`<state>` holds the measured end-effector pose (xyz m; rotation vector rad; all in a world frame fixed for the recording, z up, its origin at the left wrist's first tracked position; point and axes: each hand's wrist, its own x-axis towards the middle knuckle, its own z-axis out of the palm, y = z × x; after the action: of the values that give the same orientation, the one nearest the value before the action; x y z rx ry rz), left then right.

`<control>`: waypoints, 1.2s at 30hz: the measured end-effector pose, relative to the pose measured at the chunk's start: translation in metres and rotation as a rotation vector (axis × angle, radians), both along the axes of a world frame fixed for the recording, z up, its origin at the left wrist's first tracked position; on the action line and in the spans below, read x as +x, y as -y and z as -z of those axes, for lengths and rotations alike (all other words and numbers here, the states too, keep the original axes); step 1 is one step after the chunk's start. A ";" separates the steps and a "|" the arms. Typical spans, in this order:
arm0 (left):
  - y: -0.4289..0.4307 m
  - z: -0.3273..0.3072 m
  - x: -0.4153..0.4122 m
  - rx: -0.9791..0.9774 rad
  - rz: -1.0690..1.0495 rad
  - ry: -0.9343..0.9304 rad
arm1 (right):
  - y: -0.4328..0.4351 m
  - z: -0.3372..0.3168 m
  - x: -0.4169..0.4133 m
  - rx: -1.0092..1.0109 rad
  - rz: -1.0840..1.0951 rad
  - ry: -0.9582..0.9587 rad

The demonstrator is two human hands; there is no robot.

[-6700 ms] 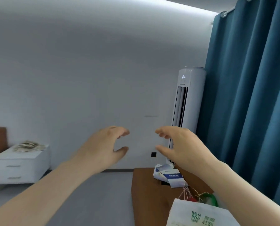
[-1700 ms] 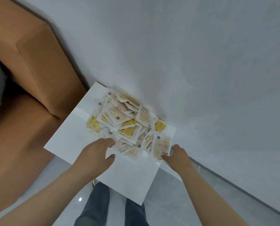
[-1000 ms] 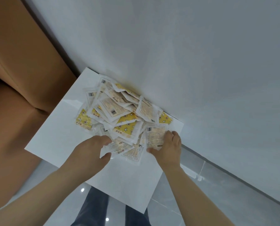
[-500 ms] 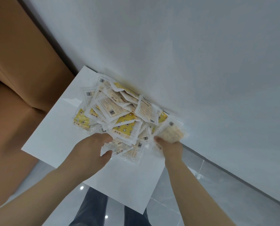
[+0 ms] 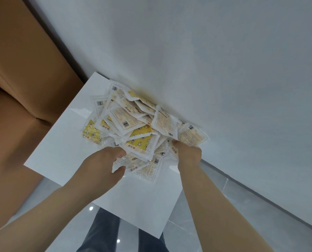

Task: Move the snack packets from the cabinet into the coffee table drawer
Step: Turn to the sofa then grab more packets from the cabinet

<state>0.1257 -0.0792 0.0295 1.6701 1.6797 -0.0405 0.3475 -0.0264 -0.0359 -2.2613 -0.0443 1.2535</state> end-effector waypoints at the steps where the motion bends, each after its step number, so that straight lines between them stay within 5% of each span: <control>1: 0.000 0.000 0.000 0.002 -0.001 0.001 | 0.000 -0.002 0.002 0.000 -0.009 -0.032; 14: -0.012 -0.011 0.002 0.153 -0.073 0.056 | 0.073 -0.019 0.017 0.055 -0.226 0.094; 22: -0.046 0.000 0.003 0.353 -0.021 -0.197 | 0.091 -0.038 0.004 0.150 -0.554 0.414; 29: -0.070 0.020 0.004 0.239 0.133 -0.244 | 0.086 -0.019 0.004 0.064 -0.825 0.492; 36: -0.081 0.024 0.007 0.194 0.250 -0.365 | 0.092 -0.011 0.004 0.065 -0.846 0.464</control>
<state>0.1332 0.0016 0.0060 2.1128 1.7677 -0.3300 0.3519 -0.1182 -0.0246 -2.4978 -1.2966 1.0079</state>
